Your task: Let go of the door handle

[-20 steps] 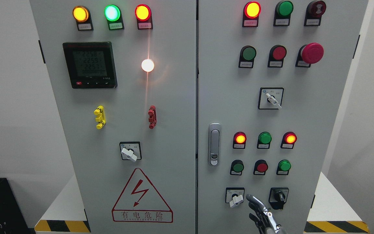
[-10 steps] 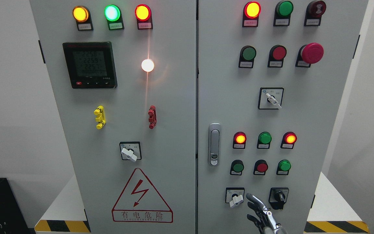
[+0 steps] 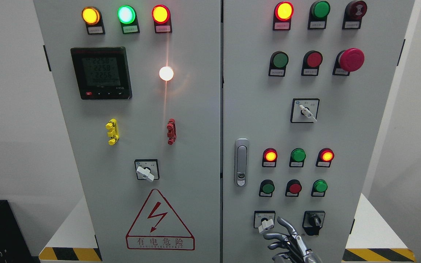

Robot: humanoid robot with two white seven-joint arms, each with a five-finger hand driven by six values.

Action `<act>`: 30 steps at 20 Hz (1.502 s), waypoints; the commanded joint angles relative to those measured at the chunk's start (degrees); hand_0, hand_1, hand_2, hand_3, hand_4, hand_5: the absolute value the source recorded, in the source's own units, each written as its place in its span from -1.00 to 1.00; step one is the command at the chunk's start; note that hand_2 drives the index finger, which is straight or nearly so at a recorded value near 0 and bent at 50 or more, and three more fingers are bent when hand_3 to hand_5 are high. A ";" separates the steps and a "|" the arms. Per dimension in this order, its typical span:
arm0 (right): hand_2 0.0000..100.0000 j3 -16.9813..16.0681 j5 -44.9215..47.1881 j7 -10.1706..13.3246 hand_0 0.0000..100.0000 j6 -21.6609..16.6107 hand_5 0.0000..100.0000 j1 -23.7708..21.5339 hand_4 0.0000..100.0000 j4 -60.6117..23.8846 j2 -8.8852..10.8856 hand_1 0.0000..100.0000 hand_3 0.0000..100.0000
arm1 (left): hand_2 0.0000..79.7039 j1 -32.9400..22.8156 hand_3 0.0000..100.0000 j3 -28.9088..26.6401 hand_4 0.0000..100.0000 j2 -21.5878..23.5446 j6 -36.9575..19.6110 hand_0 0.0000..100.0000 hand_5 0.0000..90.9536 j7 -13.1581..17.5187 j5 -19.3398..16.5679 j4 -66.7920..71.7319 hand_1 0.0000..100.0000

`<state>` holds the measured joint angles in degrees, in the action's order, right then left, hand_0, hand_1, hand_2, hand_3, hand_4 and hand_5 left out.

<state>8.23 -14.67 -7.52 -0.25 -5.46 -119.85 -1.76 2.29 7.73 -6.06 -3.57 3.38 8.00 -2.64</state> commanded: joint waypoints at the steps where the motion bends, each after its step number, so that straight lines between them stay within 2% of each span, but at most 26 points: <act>1: -1.00 -0.14 -11.50 -0.04 -0.07 -0.27 1.00 0.19 1.00 0.05 -0.44 -0.46 0.88 | -1.00 0.00 -1.00 0.01 -1.00 0.00 -0.03 -0.76 -1.00 0.04 0.00 0.00 0.11; 6: -1.00 0.03 -23.17 0.14 -0.05 -1.06 1.00 1.85 1.00 0.14 -0.53 -0.48 0.90 | -1.00 0.00 -1.00 0.01 -1.00 0.00 -0.03 -0.76 -1.00 0.04 0.00 0.00 0.11; 9: -1.00 0.03 -35.39 1.36 -0.06 -1.06 1.00 3.09 1.00 0.14 -0.79 -0.49 0.92 | -1.00 0.00 -1.00 0.01 -1.00 0.00 -0.03 -0.76 -1.00 0.04 0.00 0.00 0.11; 11: -1.00 0.03 -39.54 2.24 -0.06 -1.15 1.00 3.09 1.00 0.14 -0.88 -0.49 0.93 | -1.00 0.00 -1.00 0.01 -1.00 0.00 -0.03 -0.76 -1.00 0.04 0.00 0.00 0.11; 14: -1.00 0.12 -41.92 2.77 -0.05 -1.59 1.00 3.09 1.00 0.23 -0.88 -0.50 0.94 | -1.00 0.00 -1.00 0.01 -1.00 0.00 -0.03 -0.76 -1.00 0.04 0.00 0.00 0.11; 21: -1.00 1.26 -48.34 6.20 -0.06 -2.03 1.00 4.14 1.00 0.58 -0.88 -0.52 0.93 | -1.00 0.00 -1.00 0.01 -1.00 0.00 -0.03 -0.76 -1.00 0.04 0.00 0.00 0.11; 27: -1.00 1.35 -52.29 6.55 -0.07 -2.99 1.00 7.13 1.00 1.98 0.09 -0.55 0.93 | -1.00 0.00 -1.00 0.01 -1.00 0.00 -0.03 -0.76 -1.00 0.04 0.00 0.00 0.11; 30: -1.00 1.44 -53.79 6.90 -0.07 -4.23 1.00 7.22 1.00 2.78 1.66 -0.56 0.92 | -1.00 -0.09 -1.00 0.01 -1.00 0.00 -0.03 -0.76 -1.00 0.04 0.00 0.00 0.11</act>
<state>9.17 -64.56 -0.98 -3.65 -0.32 -118.67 -1.33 2.28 7.73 -6.06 -3.57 3.38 8.00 -2.64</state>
